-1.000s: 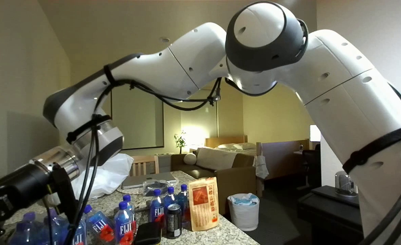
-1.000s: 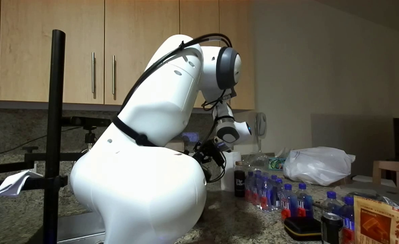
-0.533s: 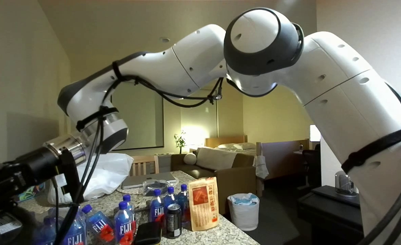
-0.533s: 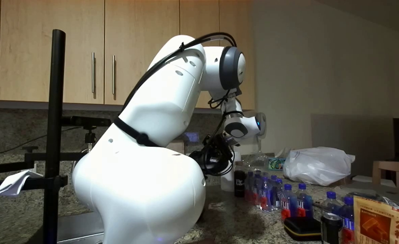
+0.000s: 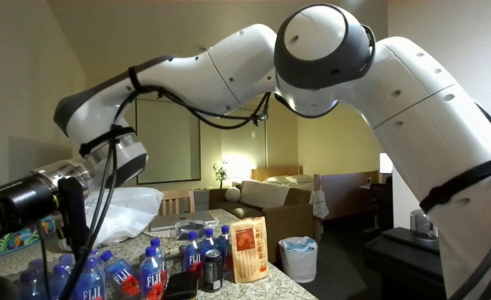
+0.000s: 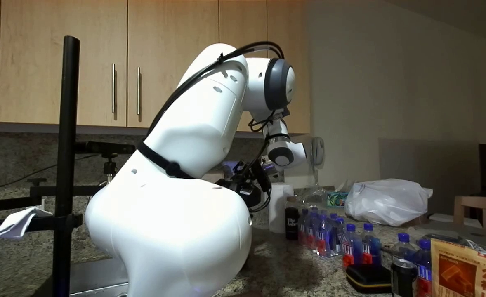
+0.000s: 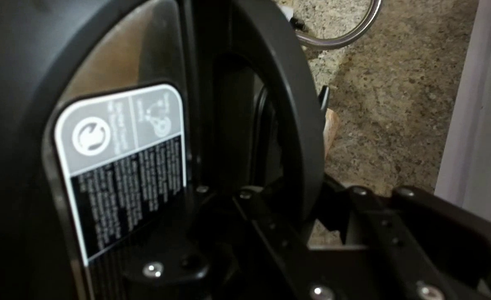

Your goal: Put the lid on the cooker

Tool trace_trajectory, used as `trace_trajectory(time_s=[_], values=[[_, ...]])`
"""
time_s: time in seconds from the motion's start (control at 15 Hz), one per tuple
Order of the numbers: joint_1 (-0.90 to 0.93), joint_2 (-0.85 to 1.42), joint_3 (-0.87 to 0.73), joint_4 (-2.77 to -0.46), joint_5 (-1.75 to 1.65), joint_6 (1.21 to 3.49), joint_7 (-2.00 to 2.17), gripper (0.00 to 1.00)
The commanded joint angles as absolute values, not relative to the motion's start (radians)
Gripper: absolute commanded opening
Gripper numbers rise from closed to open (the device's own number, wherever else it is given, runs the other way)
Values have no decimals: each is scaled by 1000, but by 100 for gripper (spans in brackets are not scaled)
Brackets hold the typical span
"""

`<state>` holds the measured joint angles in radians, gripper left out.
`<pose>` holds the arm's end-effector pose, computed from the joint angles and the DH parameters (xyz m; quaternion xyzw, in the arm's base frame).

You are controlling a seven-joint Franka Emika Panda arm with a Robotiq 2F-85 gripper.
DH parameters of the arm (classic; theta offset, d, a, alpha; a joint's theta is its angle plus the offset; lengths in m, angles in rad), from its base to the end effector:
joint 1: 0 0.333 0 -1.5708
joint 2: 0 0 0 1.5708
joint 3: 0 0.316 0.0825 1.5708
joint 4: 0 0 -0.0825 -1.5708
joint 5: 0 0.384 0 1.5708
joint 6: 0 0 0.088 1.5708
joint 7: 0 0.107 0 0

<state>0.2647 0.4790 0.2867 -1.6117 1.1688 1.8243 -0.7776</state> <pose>0.5508 0.3938 0.3936 -0.7500 -0.3224 0.0434 0.5760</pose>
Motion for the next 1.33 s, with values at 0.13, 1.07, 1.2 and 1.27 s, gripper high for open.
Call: trace_trajectory(time_s=[0.13,1.07,1.2,1.27], values=[[263,447,280,-1689,1163,1752,-729,3],[318,433,294,-1728,1026,1754,-666,3],[325,429,296,-1726,1008,1759,-661,3],[327,429,297,-1724,1002,1760,-658,3]])
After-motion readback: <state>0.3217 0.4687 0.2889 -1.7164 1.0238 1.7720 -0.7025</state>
